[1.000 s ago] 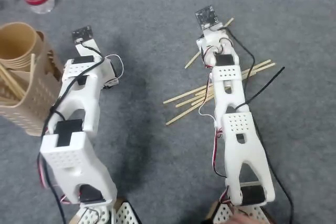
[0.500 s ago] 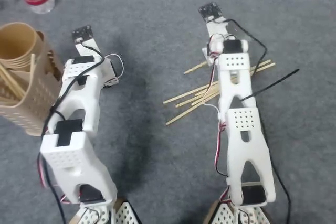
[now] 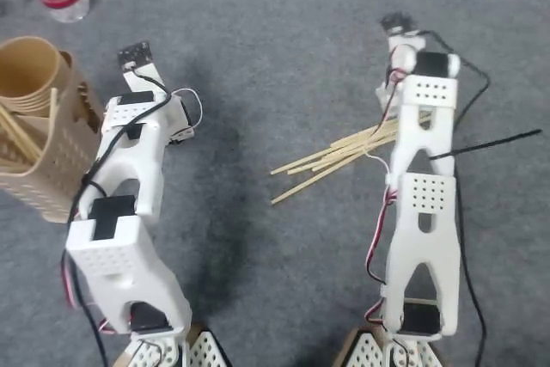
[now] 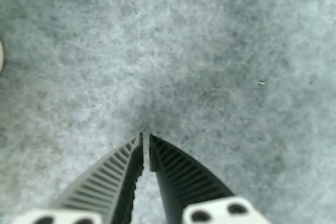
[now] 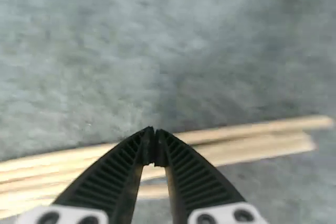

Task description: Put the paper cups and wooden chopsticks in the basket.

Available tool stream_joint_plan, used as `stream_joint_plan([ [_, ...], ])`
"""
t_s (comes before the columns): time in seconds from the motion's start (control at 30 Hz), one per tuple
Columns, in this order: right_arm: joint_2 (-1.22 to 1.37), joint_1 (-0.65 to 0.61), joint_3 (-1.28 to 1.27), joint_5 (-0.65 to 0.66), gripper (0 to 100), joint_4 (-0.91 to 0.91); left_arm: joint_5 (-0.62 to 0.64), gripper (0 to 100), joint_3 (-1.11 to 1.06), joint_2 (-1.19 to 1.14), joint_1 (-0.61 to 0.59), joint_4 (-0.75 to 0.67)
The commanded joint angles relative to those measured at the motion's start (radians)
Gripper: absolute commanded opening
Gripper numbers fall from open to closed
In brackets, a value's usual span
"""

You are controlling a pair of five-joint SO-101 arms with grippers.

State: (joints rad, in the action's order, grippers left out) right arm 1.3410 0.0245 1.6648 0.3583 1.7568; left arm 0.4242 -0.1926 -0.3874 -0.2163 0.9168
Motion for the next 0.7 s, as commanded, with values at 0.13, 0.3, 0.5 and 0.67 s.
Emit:
stream_joint_plan([
  [0.13,-0.366,0.048,0.014,0.017,0.7,0.042,0.0,1,0.007,0.061,0.009,-0.015],
  [0.3,-0.582,0.031,-0.17,0.012,0.8,0.05,0.0,1,0.008,0.061,0.009,-0.017],
  [0.5,-1.038,-0.059,-0.945,0.12,1.0,0.036,0.0,1,0.004,0.061,0.009,-0.032],
  [0.67,-1.25,-0.163,-1.35,0.324,1.0,-0.018,0.0,1,0.002,0.061,0.009,-0.029],
])
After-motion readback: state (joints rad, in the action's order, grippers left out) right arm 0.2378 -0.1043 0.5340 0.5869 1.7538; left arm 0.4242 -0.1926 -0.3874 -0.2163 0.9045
